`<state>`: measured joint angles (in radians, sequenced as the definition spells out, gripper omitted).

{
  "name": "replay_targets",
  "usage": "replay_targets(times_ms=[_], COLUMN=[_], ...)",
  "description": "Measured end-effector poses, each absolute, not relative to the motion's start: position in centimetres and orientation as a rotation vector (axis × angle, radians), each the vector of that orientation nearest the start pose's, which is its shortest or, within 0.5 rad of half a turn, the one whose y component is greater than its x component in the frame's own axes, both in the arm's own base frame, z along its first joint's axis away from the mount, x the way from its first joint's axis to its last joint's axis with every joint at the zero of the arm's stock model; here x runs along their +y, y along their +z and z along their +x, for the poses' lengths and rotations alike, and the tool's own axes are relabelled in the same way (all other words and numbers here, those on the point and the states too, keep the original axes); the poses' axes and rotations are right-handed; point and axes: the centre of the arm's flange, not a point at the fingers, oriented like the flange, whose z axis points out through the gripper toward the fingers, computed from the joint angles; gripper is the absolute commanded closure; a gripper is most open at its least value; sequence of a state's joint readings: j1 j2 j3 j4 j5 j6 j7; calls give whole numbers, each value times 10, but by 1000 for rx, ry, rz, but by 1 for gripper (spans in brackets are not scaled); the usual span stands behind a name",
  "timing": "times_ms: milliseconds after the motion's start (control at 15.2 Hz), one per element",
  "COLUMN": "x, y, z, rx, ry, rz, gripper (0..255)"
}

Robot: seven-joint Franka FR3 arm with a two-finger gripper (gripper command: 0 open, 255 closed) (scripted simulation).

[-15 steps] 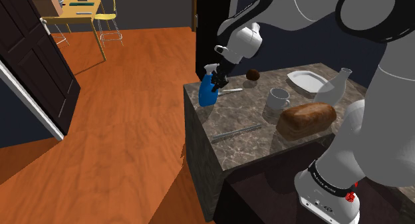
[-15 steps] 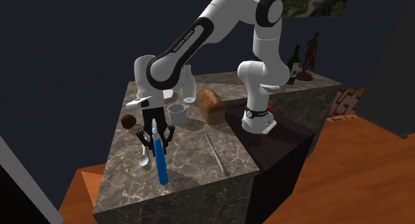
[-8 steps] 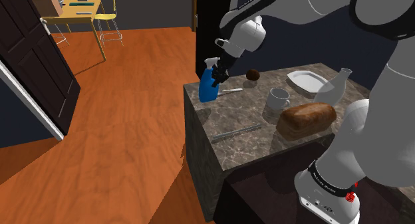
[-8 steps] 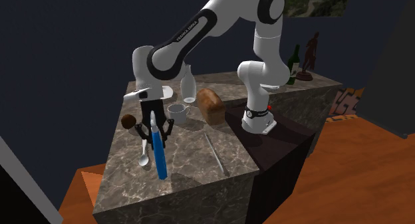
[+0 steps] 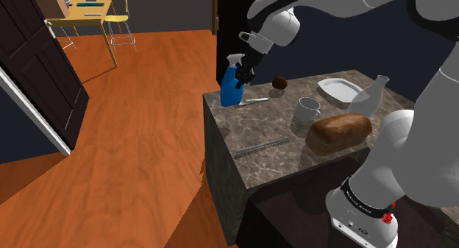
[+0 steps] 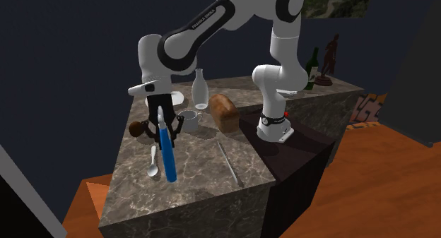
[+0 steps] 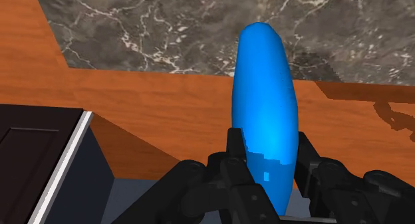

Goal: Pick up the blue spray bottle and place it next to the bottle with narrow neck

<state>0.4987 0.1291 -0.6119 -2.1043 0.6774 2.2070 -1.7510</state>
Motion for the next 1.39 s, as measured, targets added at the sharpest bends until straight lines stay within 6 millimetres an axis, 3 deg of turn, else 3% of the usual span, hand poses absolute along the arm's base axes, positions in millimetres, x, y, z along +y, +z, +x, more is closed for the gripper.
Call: replay_targets(times_ms=[1386], x=[-38], y=[485], z=[565], rx=[-1630], ry=[-549], rz=[-2302], gripper=[255])
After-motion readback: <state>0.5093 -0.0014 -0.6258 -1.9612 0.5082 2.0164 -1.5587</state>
